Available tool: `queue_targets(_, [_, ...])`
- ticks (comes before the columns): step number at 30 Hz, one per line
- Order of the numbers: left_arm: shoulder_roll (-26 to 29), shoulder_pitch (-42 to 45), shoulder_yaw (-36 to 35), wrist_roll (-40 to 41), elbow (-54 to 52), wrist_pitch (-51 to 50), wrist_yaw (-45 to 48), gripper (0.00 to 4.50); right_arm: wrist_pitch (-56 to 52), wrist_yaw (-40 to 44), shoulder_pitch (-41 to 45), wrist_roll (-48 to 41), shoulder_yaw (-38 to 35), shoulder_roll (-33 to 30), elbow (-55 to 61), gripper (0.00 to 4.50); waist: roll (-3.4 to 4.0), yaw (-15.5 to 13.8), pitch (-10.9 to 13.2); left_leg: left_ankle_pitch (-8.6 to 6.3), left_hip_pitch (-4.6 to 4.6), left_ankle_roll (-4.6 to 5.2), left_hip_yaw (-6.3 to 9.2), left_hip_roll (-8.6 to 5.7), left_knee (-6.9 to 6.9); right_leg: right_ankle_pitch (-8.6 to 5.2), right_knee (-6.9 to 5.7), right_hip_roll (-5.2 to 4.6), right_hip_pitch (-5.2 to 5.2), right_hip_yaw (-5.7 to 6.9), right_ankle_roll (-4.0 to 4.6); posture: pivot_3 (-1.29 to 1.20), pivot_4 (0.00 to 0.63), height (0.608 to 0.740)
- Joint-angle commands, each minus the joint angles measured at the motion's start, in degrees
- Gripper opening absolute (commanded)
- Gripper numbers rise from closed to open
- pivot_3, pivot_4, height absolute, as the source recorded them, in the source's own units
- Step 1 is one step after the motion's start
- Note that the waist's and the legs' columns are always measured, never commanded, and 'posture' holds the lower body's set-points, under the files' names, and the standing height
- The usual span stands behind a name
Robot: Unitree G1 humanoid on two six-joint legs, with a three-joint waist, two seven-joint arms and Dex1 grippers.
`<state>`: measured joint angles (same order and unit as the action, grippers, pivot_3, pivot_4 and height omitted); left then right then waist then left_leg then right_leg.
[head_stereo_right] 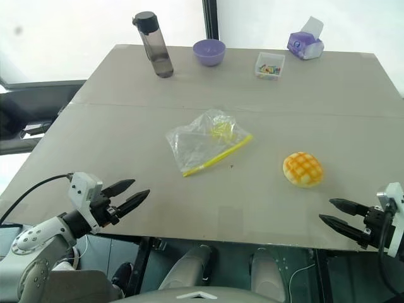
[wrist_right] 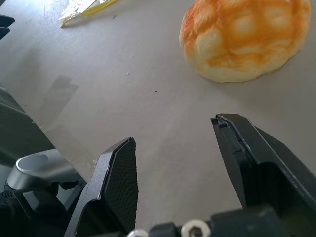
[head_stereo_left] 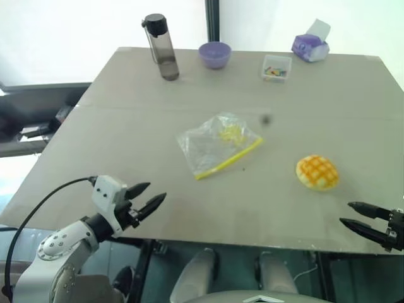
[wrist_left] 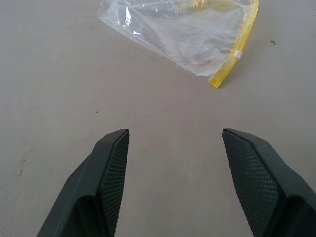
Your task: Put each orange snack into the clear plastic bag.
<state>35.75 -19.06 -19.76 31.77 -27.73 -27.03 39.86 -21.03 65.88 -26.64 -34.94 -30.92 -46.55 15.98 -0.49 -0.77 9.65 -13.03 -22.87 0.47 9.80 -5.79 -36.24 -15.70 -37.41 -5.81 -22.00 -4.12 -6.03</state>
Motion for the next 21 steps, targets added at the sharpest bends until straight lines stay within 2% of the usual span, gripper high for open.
queue_targets(1, [1.12, 0.82, -0.87, 0.27, -0.8, 0.88, 1.22, 3.17, 1.32, -0.89, -0.76, -0.76, -3.25, 1.14, 2.09, 2.79, 0.0, -0.01, 0.0, 0.0, 0.0, 0.0, 0.0, 0.0, 0.0, 0.0, 0.0, 0.0, 0.0, 0.0, 0.0, 0.0, 0.15, 0.739])
queue_targets(21, [1.21, 2.09, -0.3, -0.41, 0.97, 1.27, 3.05, 3.17, 1.22, -2.39, -0.87, -1.01, -4.63, 1.87, 2.85, 2.79, 0.0, -0.01, 0.0, 0.0, 0.0, 0.0, 0.02, 0.0, 0.0, 0.0, 0.01, 0.0, 0.0, 0.02, 0.0, 0.0, 0.15, 0.739])
